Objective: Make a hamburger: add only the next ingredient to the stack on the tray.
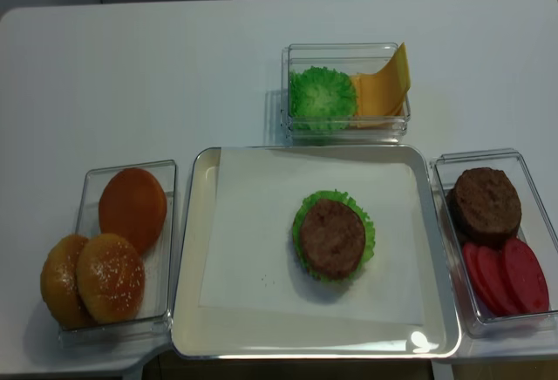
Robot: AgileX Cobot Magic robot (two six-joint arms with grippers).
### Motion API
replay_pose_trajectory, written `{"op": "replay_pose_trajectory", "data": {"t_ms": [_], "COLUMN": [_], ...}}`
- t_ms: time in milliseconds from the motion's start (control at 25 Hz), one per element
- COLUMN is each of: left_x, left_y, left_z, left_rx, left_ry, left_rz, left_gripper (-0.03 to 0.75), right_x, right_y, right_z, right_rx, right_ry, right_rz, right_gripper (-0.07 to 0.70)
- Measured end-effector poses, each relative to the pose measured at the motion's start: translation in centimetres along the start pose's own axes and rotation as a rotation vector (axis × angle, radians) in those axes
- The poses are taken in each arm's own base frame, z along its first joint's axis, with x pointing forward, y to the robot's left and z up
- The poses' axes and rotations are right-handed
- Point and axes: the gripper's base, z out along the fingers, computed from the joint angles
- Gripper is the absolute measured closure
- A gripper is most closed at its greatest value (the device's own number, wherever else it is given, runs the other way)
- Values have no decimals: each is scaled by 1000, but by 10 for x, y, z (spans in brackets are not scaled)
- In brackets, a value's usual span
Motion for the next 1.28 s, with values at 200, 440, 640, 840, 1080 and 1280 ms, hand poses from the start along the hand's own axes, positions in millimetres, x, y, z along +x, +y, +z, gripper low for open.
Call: {"op": "replay_pose_trajectory", "data": {"t_ms": [200,440,640,840,1080,1280], "left_x": [0,0,0,0,0,0], "left_y": [0,0,0,0,0,0], "left_z": [0,0,0,0,0,0], "left_rx": [0,0,0,0,0,0], "left_ry": [0,0,0,0,0,0], "left_rz": [0,0,0,0,0,0], "left_gripper": [288,288,288,288,288,288], "right_x": [27,62,89,102,106,103], "right_y": [1,0,-3,-8,-14,-17], "right_z": [-32,-45,-33,-12,13,26], "right_rx": [-3,-8,-7,8,33,43], "right_ry": [-166,-280,-300,-250,-200,-242], "right_rz": [-25,-69,-85,-85,-79,-80], "right_gripper": [127,136,118,90,88,88]}}
